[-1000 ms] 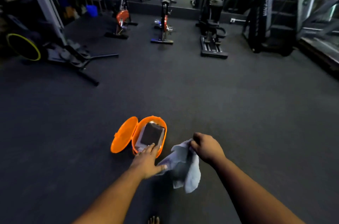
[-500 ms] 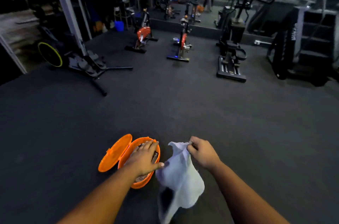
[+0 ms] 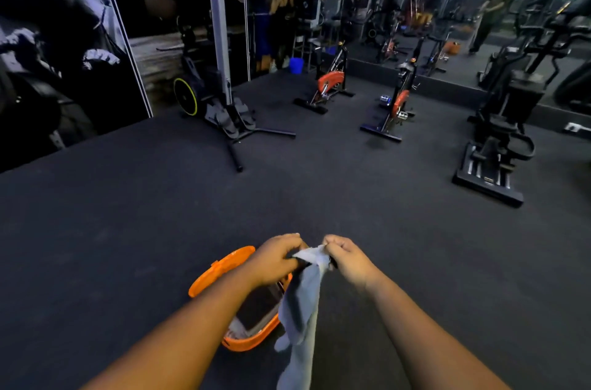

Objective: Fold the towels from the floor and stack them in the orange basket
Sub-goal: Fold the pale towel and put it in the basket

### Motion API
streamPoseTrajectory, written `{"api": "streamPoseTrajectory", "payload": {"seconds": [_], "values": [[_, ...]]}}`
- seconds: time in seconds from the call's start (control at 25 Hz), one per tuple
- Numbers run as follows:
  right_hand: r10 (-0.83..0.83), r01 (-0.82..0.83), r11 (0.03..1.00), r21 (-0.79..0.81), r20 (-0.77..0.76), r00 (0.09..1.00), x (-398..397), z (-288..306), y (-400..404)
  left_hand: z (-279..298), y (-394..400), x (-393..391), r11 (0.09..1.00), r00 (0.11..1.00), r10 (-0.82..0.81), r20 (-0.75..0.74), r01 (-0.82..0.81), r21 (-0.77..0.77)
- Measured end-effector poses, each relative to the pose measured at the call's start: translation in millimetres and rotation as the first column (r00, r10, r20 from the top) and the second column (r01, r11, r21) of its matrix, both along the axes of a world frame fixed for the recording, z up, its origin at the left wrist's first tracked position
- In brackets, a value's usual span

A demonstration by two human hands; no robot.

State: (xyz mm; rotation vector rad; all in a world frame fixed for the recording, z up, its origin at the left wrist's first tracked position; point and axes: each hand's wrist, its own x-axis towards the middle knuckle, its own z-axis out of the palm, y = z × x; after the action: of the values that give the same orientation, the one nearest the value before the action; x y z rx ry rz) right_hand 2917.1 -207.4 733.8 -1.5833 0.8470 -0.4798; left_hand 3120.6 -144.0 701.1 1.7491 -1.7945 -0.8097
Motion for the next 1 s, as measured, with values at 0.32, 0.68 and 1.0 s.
{"api": "streamPoseTrajectory", "payload": {"seconds": [0.32, 0.68, 1.0], "values": [[0.000, -0.026, 0.956, -0.291, -0.091, 0.996, 10, -21, -38, 32, -42, -20, 0.967, 0.961, 0.226, -0.158, -0.241, -0.079], [-0.119, -0.404, 0.683, -0.609, -0.638, 0.761, 16, -46, -107, 63, 8, 23, 0.627, 0.638, 0.770, -0.007, -0.758, -0.179], [-0.052, -0.335, 0.777, -0.533, -0.585, 0.809, -20, -46, -199, 53, 52, -1, 0.187, 0.187, 0.982, 0.010, -0.977, -0.101]]}}
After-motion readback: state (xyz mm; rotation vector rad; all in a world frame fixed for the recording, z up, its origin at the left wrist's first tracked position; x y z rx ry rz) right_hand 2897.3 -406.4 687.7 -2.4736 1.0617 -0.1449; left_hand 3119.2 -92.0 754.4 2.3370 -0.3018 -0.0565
